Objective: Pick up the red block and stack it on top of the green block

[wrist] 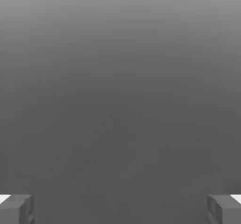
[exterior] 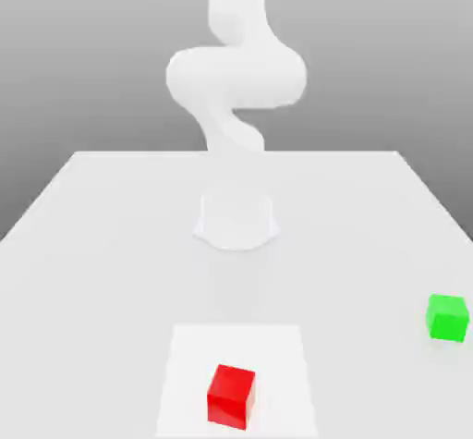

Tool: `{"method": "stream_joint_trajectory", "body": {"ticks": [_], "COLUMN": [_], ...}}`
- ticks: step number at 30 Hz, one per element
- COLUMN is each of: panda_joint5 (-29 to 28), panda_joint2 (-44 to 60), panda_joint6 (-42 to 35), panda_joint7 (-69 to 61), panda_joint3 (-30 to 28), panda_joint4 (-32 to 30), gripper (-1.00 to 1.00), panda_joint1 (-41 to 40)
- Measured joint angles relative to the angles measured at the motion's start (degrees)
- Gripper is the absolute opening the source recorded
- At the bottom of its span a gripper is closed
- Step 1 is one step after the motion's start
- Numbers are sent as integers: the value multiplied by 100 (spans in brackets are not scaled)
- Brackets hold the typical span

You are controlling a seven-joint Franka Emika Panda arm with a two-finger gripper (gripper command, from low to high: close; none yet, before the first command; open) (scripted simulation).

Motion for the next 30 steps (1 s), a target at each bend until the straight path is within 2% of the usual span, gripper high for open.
{"method": "stream_joint_trajectory", "body": {"ticks": [15, 23, 28, 29, 30], "panda_joint5": [-267, -151, -219, -244, -244], "panda_joint2": [3155, 4804, 5839, 6033, 6033], "panda_joint6": [1303, 1995, 2768, 2930, 2930], "panda_joint7": [1000, 1342, 1458, 1478, 1478], "panda_joint3": [282, 277, 202, 175, 175], "panda_joint4": [-746, -1142, -1078, -1050, -1050], "gripper": [0, 0, 0, -100, -100], "panda_joint1": [-358, -367, -311, -289, -289]}}
